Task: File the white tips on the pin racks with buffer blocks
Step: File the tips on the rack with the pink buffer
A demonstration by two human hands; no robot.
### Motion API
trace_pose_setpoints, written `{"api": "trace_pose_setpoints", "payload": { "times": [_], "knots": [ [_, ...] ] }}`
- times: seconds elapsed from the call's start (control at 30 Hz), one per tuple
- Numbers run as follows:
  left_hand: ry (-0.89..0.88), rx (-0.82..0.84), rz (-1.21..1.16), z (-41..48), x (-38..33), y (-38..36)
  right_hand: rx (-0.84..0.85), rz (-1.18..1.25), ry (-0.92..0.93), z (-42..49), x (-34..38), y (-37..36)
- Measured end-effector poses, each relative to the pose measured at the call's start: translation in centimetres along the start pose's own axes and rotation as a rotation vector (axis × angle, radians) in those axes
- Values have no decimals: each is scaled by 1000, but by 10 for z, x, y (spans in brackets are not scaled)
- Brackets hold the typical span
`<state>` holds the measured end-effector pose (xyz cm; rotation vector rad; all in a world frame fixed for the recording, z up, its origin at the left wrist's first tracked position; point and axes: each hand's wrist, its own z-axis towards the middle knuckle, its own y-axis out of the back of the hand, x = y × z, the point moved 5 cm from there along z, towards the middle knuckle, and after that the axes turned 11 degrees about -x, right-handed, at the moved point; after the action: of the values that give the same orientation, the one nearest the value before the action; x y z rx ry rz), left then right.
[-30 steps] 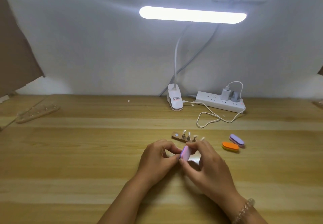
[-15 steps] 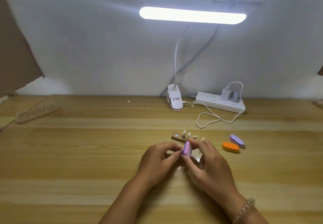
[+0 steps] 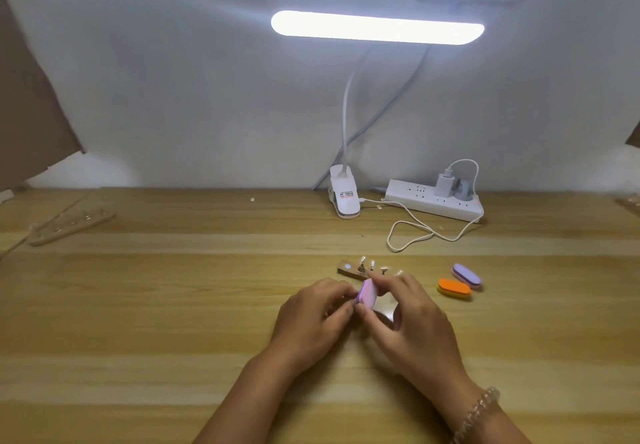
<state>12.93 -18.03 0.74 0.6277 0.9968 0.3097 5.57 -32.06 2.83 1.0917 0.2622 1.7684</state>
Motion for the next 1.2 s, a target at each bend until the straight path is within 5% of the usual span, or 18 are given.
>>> {"api": "trace_pose_setpoints", "payload": {
  "times": [0.2, 0.4, 0.57, 0.7, 0.83, 1.0, 1.2],
  "knots": [
    [-18, 16, 21, 0, -3, 0, 53, 7, 66, -5, 6, -1],
    [39, -21, -107, 0, -5, 2, -102, 60, -50, 3, -7, 6],
    [60, -5, -121, 1, -4, 3, 49, -16, 103, -5, 7, -4],
    [102, -27, -177, 2, -2, 3, -28, -15, -7, 2, -7, -1],
    [86, -25, -191, 1, -5, 5, 42, -40, 128, -8, 11, -1],
    [115, -32, -226, 1, -3, 4, -23, -60, -5, 1, -6, 1],
    [86, -47, -221, 3, -5, 7, 34, -86, 104, -6, 8, -2]
  ]
}}
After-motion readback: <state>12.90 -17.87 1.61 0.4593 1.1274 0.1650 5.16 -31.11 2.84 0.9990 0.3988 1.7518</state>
